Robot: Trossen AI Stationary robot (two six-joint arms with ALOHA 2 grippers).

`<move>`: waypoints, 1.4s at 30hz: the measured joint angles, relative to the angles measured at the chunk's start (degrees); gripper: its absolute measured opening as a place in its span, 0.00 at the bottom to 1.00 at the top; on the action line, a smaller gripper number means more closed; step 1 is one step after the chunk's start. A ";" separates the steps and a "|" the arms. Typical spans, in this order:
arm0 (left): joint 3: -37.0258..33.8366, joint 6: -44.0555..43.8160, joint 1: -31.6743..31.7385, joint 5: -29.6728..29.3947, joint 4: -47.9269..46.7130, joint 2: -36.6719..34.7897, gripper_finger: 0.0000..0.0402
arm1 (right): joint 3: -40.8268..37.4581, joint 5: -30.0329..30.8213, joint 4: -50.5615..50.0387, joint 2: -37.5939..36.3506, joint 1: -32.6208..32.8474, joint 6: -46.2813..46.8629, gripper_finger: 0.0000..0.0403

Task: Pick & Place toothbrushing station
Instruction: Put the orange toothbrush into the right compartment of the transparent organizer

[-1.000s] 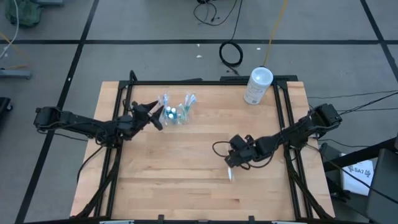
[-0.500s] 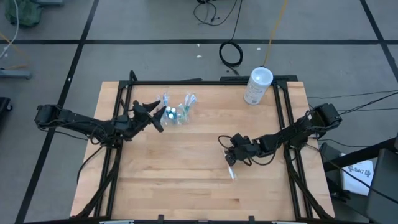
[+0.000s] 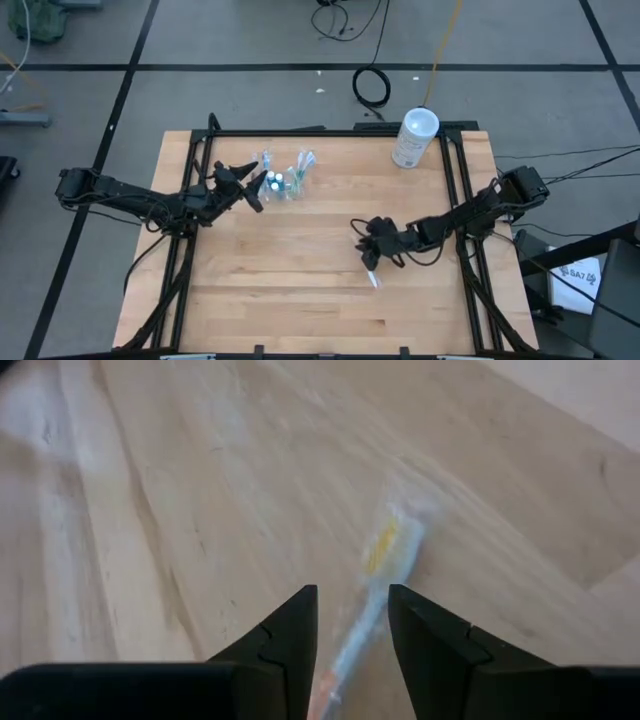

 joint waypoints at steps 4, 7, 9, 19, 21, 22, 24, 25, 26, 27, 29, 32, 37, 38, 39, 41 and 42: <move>0.00 0.02 0.00 0.04 -0.01 0.00 0.48 | 0.00 2.78 -0.96 0.00 0.87 0.12 0.29; 0.00 0.02 0.00 0.04 -0.01 0.00 0.48 | 0.02 2.68 -0.54 1.54 0.89 1.35 0.29; 0.00 0.02 0.00 0.04 0.00 0.00 0.48 | 0.00 2.52 -0.47 3.09 0.94 2.14 0.29; 0.00 -0.28 0.00 0.07 0.01 -0.01 0.48 | 0.17 1.41 6.33 8.35 -0.16 -4.81 0.23; 0.00 -0.33 0.00 0.09 0.00 0.00 0.48 | 0.17 1.23 6.17 8.39 -0.55 -6.27 0.16; 0.00 -0.39 0.00 0.09 0.01 -0.01 0.48 | 0.17 1.11 6.13 8.39 -0.77 -7.03 0.13; 0.00 -0.42 0.00 0.09 0.01 0.00 0.48 | 0.17 0.45 6.13 8.43 -1.13 -8.52 0.05; 0.00 -0.42 0.00 0.09 0.01 0.00 0.48 | 0.16 -0.26 6.33 8.40 -1.31 -9.18 0.03; 0.00 -0.42 0.00 0.10 0.01 0.00 0.48 | 0.13 -0.67 6.56 8.24 -1.45 -9.47 0.02; 0.00 -0.45 0.00 0.11 0.01 0.00 0.48 | 0.12 -0.81 6.90 8.10 -1.57 -9.51 0.02; 0.00 -0.66 0.00 0.20 0.01 0.00 0.48 | 0.01 -1.13 8.43 7.67 -2.10 -9.88 0.03; 0.00 -0.68 0.00 0.62 0.01 0.00 0.48 | -0.26 -1.58 11.50 5.71 -3.39 -13.15 0.02; 0.00 0.61 0.04 10.98 2.47 0.00 0.48 | -0.09 -1.31 20.48 -0.11 -6.77 -21.24 0.00; 0.00 0.81 0.06 13.55 3.85 0.00 0.48 | -0.09 -1.76 23.01 -1.31 -7.70 -23.15 0.00; 0.00 0.85 0.07 16.33 5.50 0.00 0.48 | -0.09 -2.89 25.67 -2.71 -8.60 -24.95 0.00; 0.00 0.85 0.06 21.04 7.87 0.00 0.48 | -0.07 -6.49 30.31 -5.47 -10.09 -27.89 0.00; 0.00 0.85 0.07 22.96 8.68 0.02 0.48 | -0.04 -8.37 32.82 -6.56 -10.82 -29.12 0.00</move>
